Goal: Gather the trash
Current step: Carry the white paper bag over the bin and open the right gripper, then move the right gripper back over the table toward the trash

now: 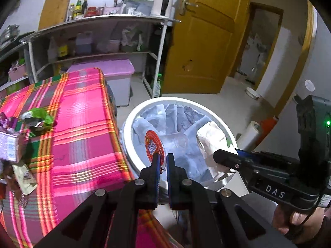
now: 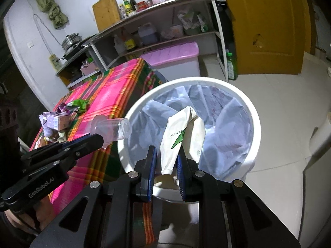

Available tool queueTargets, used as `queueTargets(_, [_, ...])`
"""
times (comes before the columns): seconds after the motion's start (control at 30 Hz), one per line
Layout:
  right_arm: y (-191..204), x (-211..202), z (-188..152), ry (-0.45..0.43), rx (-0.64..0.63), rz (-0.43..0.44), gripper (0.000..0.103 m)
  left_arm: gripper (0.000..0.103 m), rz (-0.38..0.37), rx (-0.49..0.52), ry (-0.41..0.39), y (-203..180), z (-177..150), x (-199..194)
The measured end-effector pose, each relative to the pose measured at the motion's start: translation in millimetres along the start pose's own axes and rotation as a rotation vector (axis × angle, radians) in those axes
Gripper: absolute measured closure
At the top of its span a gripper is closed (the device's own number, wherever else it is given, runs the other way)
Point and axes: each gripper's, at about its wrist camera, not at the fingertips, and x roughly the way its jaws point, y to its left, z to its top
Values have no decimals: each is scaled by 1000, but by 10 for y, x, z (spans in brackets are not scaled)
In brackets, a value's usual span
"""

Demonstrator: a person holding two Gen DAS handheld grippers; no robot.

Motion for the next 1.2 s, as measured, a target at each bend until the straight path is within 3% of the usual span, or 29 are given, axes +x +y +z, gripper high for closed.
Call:
queueTargets(0.3, [-124, 90, 3, 31, 18, -16, 78, 97, -35, 12, 63, -79, 9, 263])
queueTargets(0.37, [-127, 91, 9, 27, 20, -19, 66, 96, -35, 12, 75, -80, 14, 287])
queueTargets(0.43, [-140, 68, 9, 19, 26, -21, 62, 96, -38, 5, 83, -67, 12, 309])
queueTargets(0.7, [-68, -161, 21, -33, 7, -22, 62, 96, -41, -27, 46, -23, 2, 172])
queueTargets(1.2, [491, -449, -81, -79, -130, 48, 62, 96, 19, -60, -54, 104, -249, -514])
